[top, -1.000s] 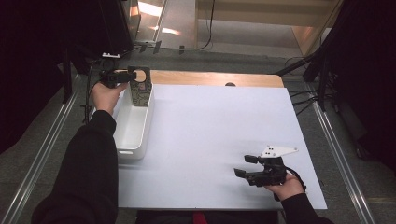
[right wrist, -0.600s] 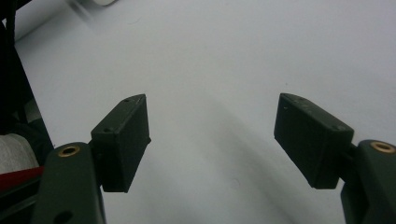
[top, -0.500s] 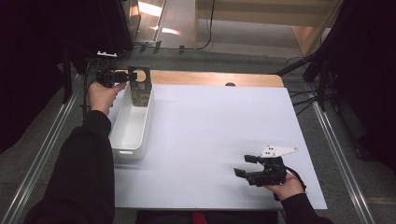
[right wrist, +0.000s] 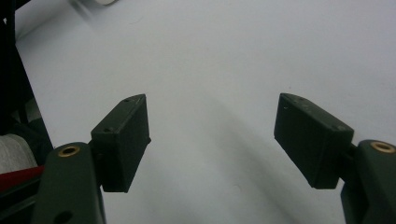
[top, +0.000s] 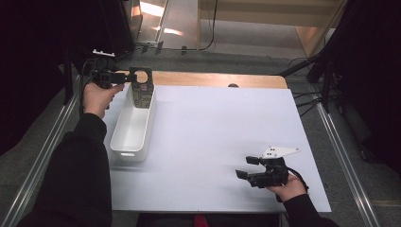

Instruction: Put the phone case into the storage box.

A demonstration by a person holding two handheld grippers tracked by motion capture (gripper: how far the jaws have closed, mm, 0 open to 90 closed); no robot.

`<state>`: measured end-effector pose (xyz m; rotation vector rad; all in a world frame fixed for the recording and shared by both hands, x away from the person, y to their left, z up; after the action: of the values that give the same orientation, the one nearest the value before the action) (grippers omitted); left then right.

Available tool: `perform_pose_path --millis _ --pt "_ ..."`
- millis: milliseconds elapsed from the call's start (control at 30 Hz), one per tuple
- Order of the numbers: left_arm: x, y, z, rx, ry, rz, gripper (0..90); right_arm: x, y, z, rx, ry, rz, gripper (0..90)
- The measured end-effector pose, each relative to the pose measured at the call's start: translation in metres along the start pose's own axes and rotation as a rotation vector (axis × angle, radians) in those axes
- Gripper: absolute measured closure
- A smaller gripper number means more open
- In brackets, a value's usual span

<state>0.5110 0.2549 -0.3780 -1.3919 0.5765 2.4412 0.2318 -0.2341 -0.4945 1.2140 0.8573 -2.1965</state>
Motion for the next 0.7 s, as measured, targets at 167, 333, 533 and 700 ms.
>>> perform_pose_path --millis 167,333,533,700 --pt "-0.004 0.002 0.009 0.029 -0.003 0.018 39.4 -0.001 0.000 -0.002 -0.007 -0.005 0.000 25.8" --pt "-0.006 0.008 0.018 0.061 -0.005 0.009 39.4 -0.002 0.000 -0.004 -0.008 -0.010 0.004 25.8" --pt "-0.010 0.016 0.032 0.091 0.038 0.017 39.4 -0.003 -0.001 -0.006 -0.010 -0.011 0.007 25.7" --pt "-0.011 0.023 0.040 0.131 0.036 0.008 39.3 -0.004 -0.001 -0.006 -0.013 -0.005 0.010 25.8"
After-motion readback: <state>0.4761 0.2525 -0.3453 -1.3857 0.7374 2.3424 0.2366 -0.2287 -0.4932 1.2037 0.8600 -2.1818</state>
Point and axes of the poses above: each handheld gripper's, and its own axes: z roughly backward along the jaws, x roughly out of its underside, y roughly to its right, the point moved 1 cm from there along -z, roughly forward along the jaws, and after that the axes turned 14 degrees about y, right-handed, at the moved point
